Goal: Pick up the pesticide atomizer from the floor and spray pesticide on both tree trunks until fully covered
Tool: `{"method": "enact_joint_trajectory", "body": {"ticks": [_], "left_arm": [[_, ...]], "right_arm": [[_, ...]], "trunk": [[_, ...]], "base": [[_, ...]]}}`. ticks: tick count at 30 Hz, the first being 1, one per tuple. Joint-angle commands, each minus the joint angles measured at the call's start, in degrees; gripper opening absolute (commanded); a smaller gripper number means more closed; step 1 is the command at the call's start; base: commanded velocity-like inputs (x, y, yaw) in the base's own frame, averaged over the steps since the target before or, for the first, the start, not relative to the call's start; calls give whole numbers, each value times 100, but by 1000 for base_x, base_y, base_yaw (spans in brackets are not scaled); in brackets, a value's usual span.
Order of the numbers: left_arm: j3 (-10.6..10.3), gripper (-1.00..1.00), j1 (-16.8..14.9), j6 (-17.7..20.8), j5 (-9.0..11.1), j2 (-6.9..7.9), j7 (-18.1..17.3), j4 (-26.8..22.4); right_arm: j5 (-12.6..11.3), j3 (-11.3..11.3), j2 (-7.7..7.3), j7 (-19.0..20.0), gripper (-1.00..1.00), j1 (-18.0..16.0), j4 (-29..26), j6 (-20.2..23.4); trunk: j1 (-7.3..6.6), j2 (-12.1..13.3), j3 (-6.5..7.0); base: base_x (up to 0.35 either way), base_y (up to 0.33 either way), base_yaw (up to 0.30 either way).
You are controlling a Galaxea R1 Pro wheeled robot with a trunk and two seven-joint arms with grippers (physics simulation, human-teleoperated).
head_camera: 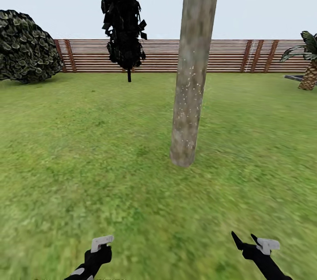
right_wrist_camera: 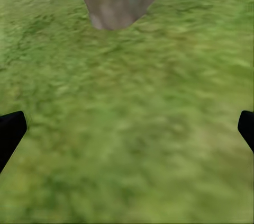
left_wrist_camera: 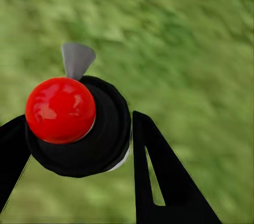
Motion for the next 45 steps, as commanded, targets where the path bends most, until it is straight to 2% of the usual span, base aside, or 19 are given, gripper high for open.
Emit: {"method": "enact_joint_trajectory", "body": {"ticks": [1,31,45], "left_arm": [[-1,-100,1,0,0,0,2,0],[-2,-100,-1,0,0,0,6,6],[-2,-100,-1,0,0,70,6,6]], "right_arm": [[0,1,0,-1,100,1,0,0],[0,1,1,-5,100,-2,0,-1],[0,1,1,-5,100,-1,0,-1]], "trunk": [[0,0,3],[0,0,95],[0,0,155]], "base": [[0,0,238],[0,0,268],[0,0,263]]}}
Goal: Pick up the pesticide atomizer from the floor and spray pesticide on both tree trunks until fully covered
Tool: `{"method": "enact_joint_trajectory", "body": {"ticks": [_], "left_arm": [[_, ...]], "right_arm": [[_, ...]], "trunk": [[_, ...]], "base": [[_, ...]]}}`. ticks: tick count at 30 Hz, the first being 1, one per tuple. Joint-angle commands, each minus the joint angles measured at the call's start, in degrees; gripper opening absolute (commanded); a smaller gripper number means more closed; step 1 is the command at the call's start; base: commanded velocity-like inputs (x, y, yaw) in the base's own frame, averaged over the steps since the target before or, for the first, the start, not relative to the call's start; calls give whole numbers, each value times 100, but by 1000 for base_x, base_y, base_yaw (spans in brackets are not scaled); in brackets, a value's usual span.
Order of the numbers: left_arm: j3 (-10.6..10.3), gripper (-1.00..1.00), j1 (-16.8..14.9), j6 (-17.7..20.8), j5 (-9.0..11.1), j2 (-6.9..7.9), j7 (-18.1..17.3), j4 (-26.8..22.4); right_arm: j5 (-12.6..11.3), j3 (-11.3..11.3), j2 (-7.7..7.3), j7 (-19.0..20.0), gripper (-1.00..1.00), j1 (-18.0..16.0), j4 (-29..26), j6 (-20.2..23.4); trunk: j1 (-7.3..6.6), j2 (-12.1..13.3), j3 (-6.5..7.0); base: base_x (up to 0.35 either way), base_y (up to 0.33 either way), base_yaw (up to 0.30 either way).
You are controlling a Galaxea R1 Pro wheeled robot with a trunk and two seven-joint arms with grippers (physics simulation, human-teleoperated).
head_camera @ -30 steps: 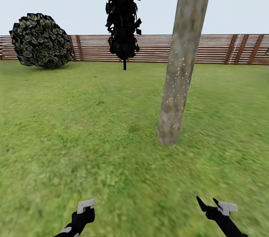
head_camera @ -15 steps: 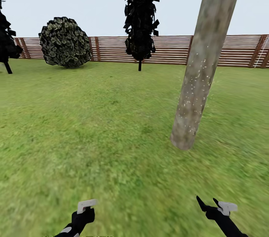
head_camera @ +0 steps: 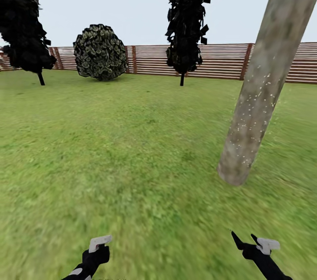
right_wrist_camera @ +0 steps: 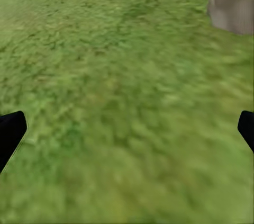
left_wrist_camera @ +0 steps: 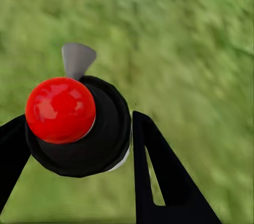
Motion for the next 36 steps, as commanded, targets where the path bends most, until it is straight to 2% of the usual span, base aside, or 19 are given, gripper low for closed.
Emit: {"method": "enact_joint_trajectory", "body": {"ticks": [1,25,31,36], "left_arm": [[0,-100,2,0,0,0,1,0],[0,-100,-1,0,0,0,-3,0],[0,-100,1,0,0,0,-2,0],[0,-100,-1,0,0,0,-2,0]], "right_arm": [[0,1,0,0,100,-1,0,0],[0,6,0,-9,100,0,0,0],[0,7,3,-6,100,-1,0,0],[0,10,9,-7,100,1,0,0]], "trunk": [[0,0,5],[0,0,140],[0,0,146],[0,0,147]], "base": [[0,0,253],[0,0,238],[0,0,78],[0,0,246]]}}
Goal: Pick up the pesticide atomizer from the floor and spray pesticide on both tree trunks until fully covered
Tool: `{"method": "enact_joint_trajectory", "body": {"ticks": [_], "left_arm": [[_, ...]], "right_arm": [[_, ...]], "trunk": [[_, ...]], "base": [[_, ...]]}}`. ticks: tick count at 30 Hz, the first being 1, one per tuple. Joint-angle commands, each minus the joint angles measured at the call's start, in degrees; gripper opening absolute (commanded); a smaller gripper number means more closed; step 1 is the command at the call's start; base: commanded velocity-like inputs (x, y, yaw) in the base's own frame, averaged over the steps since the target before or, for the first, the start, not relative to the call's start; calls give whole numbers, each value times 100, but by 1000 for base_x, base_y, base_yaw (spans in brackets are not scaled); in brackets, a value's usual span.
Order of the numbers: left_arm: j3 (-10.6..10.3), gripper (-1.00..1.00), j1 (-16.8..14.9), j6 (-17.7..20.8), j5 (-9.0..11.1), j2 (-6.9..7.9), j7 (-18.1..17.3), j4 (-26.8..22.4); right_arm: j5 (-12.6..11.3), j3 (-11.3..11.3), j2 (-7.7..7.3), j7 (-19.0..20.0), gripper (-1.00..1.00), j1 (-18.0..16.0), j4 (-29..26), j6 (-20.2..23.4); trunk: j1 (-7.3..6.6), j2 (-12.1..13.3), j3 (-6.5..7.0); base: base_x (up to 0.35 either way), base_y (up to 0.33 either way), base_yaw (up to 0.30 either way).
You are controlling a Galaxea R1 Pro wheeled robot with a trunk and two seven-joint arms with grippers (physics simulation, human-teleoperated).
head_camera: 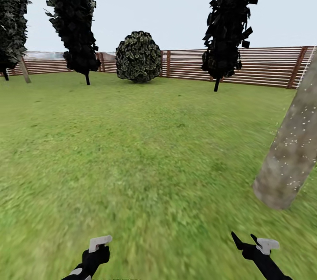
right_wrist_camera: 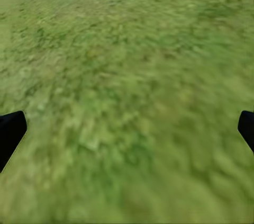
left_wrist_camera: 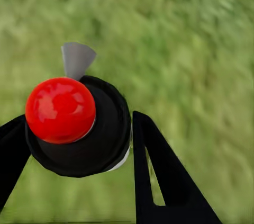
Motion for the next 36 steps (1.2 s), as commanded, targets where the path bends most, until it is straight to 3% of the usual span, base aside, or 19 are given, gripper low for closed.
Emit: {"method": "enact_joint_trajectory", "body": {"ticks": [1,36], "left_arm": [[1,-100,0,0,0,0,-2,0],[1,-100,4,0,0,0,-3,0]], "right_arm": [[0,-1,0,0,100,-1,0,0],[0,1,0,1,100,0,2,0]], "trunk": [[0,0,0],[0,0,3]], "base": [[0,0,281],[0,0,287]]}}
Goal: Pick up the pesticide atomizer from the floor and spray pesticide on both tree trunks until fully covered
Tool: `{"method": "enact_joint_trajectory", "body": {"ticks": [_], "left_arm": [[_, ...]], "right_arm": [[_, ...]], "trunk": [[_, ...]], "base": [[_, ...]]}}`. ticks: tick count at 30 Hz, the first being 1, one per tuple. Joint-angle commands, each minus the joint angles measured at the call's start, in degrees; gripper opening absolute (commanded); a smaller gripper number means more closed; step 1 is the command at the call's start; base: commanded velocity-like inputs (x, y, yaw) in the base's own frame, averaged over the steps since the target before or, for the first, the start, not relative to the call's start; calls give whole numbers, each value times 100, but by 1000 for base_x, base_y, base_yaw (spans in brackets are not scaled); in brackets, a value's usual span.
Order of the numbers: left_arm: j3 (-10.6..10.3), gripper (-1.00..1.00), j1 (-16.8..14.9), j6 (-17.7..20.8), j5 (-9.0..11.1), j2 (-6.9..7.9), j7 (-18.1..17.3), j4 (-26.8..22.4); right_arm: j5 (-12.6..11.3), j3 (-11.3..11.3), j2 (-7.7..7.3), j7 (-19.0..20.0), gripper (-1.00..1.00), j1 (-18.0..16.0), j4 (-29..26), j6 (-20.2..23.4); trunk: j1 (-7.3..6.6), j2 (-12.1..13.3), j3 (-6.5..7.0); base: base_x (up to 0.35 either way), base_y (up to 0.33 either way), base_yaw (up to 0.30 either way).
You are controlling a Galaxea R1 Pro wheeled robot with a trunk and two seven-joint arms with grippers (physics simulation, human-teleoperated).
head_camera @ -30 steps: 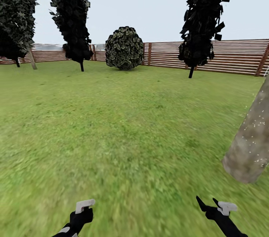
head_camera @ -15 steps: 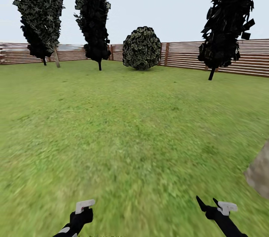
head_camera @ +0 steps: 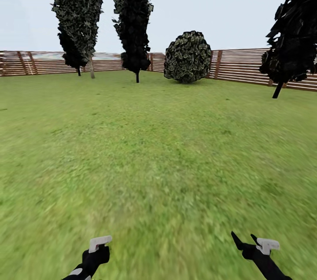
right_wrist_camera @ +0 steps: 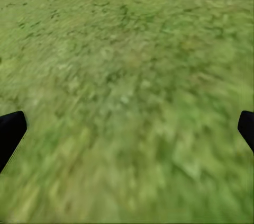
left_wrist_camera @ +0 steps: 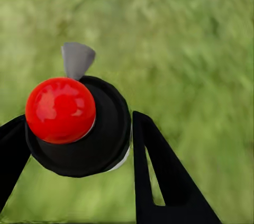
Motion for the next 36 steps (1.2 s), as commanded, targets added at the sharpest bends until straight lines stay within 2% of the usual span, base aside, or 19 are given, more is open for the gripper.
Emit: {"method": "enact_joint_trajectory", "body": {"ticks": [1,36], "left_arm": [[0,-100,-1,0,0,0,-1,0],[0,-100,-2,0,0,0,7,0]], "right_arm": [[0,1,0,-1,100,-1,-1,0],[0,1,11,-2,100,-1,2,0]], "trunk": [[0,0,3],[0,0,184]], "base": [[0,0,283],[0,0,238]]}}
